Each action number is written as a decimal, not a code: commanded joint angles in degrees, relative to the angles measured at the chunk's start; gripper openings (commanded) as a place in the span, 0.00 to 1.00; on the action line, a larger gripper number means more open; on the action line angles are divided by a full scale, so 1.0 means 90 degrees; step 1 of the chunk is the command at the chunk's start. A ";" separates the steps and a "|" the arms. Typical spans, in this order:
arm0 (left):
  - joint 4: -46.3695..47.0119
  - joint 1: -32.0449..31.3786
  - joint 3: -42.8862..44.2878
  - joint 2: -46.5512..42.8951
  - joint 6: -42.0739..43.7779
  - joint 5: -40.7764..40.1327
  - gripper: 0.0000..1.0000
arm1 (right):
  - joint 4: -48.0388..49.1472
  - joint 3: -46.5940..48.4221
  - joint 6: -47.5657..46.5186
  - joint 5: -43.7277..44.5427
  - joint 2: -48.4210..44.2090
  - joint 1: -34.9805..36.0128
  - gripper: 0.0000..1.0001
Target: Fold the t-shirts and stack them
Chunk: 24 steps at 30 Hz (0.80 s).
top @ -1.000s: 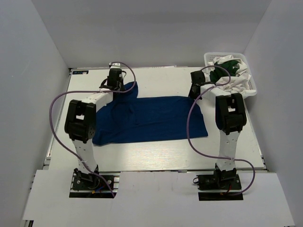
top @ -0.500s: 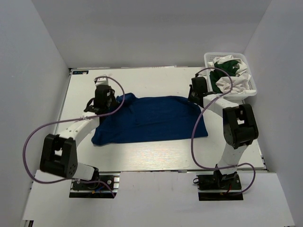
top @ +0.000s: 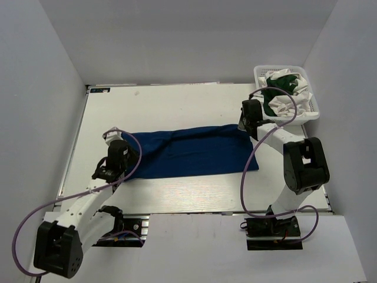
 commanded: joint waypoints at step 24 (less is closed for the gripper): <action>-0.2737 -0.0008 0.0826 -0.1037 -0.1336 -0.0893 1.00 | -0.0900 -0.0696 0.0863 -0.0368 -0.1672 0.0222 0.90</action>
